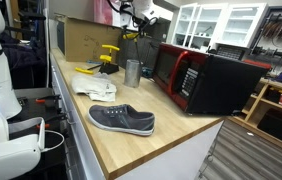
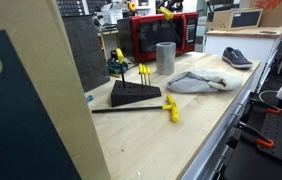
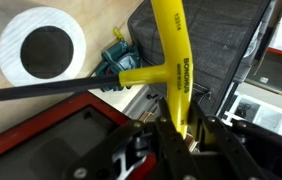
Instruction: Pick up the yellow object on the towel, put it inside the metal tin and then put it on the black platform
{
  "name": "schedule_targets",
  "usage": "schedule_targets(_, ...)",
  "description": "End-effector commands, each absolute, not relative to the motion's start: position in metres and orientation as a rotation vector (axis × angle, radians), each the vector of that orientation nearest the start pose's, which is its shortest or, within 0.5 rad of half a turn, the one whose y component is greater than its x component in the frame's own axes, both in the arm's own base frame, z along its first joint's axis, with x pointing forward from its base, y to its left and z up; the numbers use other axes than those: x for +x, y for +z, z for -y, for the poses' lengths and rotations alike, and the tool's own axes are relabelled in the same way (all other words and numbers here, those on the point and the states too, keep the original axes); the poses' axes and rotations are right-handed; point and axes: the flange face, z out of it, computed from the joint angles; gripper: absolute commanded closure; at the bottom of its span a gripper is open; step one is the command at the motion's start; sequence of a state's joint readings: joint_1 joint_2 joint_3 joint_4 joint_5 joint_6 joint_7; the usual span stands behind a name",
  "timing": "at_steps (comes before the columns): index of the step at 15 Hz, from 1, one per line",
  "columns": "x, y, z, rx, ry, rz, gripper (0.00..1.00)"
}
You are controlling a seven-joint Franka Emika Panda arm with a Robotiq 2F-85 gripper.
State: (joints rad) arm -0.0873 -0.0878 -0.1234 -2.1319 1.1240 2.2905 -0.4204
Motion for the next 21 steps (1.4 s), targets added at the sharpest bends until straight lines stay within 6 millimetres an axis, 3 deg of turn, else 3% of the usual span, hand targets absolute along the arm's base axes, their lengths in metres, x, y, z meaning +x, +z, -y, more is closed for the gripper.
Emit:
schedule_targets(1, 0.539, 0.466, 0.109, -2.133, -0.642, -0.562, 0.94)
schedule_targets(3, 0.536, 0.467, 0.118, -2.110, -0.668, -0.570, 0.94)
schedule_targets(7, 0.538, 0.503, 0.118, -2.109, -0.728, -0.552, 0.94)
schedule_targets(13, 0.560, 0.539, 0.084, -2.035, -0.791, -0.457, 0.94)
schedule_targets(17, 0.573, 0.536, 0.062, -1.937, -0.796, -0.437, 0.94)
schedule_targets(21, 0.572, 0.515, 0.058, -1.870, -0.728, -0.482, 0.94)
